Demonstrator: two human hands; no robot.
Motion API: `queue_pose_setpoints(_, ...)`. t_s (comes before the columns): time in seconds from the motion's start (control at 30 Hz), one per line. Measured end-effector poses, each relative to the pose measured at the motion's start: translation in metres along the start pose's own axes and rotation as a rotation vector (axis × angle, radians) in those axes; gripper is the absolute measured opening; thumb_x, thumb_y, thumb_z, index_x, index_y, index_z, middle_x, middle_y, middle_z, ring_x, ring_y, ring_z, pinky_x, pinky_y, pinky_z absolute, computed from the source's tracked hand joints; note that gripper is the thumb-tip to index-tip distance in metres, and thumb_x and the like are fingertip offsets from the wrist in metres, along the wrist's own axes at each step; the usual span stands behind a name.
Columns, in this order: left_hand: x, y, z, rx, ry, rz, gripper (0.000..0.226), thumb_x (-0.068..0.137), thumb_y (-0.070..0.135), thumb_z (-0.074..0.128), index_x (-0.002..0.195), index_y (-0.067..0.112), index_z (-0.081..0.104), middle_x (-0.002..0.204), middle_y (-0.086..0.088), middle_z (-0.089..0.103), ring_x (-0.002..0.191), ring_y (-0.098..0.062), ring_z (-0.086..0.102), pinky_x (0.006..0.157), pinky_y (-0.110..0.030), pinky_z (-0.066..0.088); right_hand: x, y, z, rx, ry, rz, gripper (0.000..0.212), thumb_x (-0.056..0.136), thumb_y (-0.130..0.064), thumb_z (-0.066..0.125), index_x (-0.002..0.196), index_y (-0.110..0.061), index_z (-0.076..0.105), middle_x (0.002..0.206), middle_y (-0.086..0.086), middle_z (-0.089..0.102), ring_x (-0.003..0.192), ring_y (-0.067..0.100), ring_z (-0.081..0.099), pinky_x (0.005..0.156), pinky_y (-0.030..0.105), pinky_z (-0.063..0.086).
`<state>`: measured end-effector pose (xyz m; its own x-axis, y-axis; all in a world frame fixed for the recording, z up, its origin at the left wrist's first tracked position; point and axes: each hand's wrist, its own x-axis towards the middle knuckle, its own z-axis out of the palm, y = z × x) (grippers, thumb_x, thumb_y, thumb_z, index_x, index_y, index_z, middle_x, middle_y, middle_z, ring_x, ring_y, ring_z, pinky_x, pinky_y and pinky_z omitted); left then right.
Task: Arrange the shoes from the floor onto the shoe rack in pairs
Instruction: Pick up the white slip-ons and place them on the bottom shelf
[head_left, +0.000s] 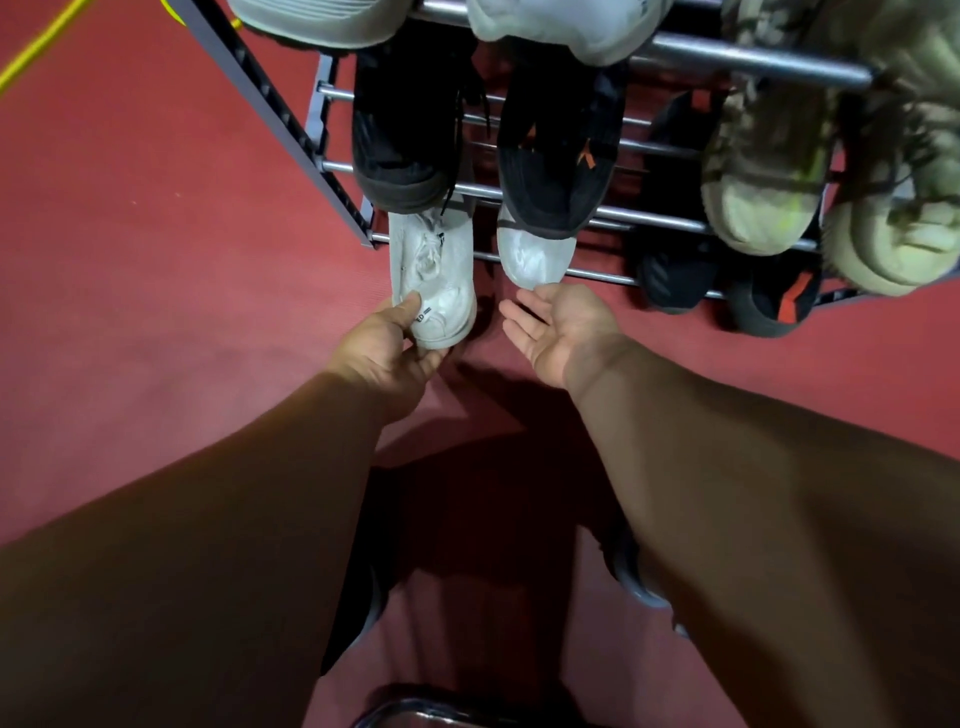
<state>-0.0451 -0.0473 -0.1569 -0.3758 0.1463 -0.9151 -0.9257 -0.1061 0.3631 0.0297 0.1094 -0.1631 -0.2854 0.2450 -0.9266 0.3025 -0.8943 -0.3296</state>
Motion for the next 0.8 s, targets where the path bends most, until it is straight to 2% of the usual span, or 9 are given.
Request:
queue_pose_setpoints(0.13,0.004,0.000,-0.003,0.005,-0.003,0.008,0.029,0.097,0.020,0.064,0.125,0.012,0.065,0.099,-0.004,0.076,0.100,-0.021,0.073,0.093,-0.039,0.058,0.003,0.000,0.000,0.011,0.006,-0.010,0.035,0.103,-0.008,0.044,0.136,-0.009,0.056,0.135,0.007,0.064,0.106,0.026,0.072,0.086,0.036,0.058)
queue_pose_setpoints(0.2,0.007,-0.002,-0.005,0.024,-0.003,0.013,0.028,0.098,0.020,0.063,0.124,0.012,0.065,0.099,-0.004,0.075,0.098,-0.022,0.072,0.099,-0.040,0.055,0.004,0.004,-0.002,0.010,0.000,-0.022,0.035,0.102,-0.009,0.047,0.135,-0.011,0.058,0.133,0.004,0.066,0.101,0.024,0.074,0.079,0.035,0.059)
queue_pose_setpoints(0.27,0.008,-0.004,-0.008,0.027,0.001,0.009,0.029,0.098,0.021,0.063,0.125,0.011,0.064,0.097,-0.004,0.076,0.092,-0.021,0.072,0.094,-0.038,0.057,0.003,0.008,-0.006,0.010,-0.007,-0.027,0.036,0.102,-0.010,0.051,0.136,-0.016,0.058,0.131,0.000,0.067,0.100,0.024,0.075,0.076,0.035,0.059)
queue_pose_setpoints(0.37,0.010,-0.007,-0.010,0.031,0.010,-0.002,0.030,0.097,0.023,0.064,0.124,0.011,0.064,0.096,-0.003,0.075,0.082,-0.019,0.072,0.069,-0.029,0.063,0.001,0.014,-0.010,-0.002,-0.017,-0.024,0.040,0.104,-0.010,0.050,0.142,-0.021,0.052,0.130,-0.002,0.068,0.104,0.024,0.073,0.083,0.036,0.058)
queue_pose_setpoints(0.43,0.010,-0.008,-0.010,0.050,0.010,0.002,0.028,0.098,0.024,0.063,0.123,0.012,0.064,0.092,-0.001,0.074,0.077,-0.017,0.071,0.058,-0.025,0.060,0.001,0.016,-0.011,-0.028,-0.027,-0.015,0.039,0.105,-0.011,0.047,0.143,-0.016,0.051,0.127,0.000,0.069,0.106,0.025,0.072,0.086,0.037,0.057)
queue_pose_setpoints(0.5,0.011,-0.008,-0.010,0.072,0.003,0.011,0.027,0.099,0.026,0.062,0.123,0.013,0.064,0.089,0.000,0.075,0.077,-0.016,0.071,0.063,-0.026,0.060,0.001,0.018,-0.010,-0.044,-0.045,0.001,0.038,0.105,-0.014,0.044,0.142,-0.012,0.053,0.129,0.003,0.069,0.106,0.026,0.071,0.087,0.037,0.056)
queue_pose_setpoints(0.6,0.012,-0.007,-0.010,0.082,-0.030,0.006,0.028,0.100,0.025,0.059,0.125,0.013,0.063,0.100,-0.002,0.074,0.092,-0.024,0.073,0.083,-0.040,0.061,0.001,0.022,-0.009,-0.075,-0.065,0.025,0.040,0.107,-0.017,0.041,0.145,-0.011,0.050,0.136,0.005,0.065,0.107,0.026,0.069,0.089,0.037,0.054)
queue_pose_setpoints(0.67,0.012,-0.006,-0.009,0.077,-0.041,-0.002,0.027,0.101,0.023,0.058,0.126,0.013,0.063,0.110,-0.005,0.072,0.102,-0.030,0.072,0.082,-0.048,0.061,0.003,0.026,-0.012,-0.087,-0.067,0.039,0.041,0.107,-0.019,0.040,0.146,-0.011,0.049,0.138,0.006,0.064,0.108,0.027,0.067,0.089,0.037,0.054)
queue_pose_setpoints(0.8,0.016,0.006,0.000,0.088,-0.050,0.016,0.026,0.101,0.023,0.059,0.126,0.015,0.063,0.118,-0.010,0.071,0.102,-0.030,0.072,0.077,-0.046,0.062,0.007,0.034,-0.021,-0.113,-0.088,0.059,0.041,0.107,-0.025,0.039,0.147,-0.015,0.048,0.140,0.004,0.063,0.106,0.024,0.069,0.081,0.032,0.054)
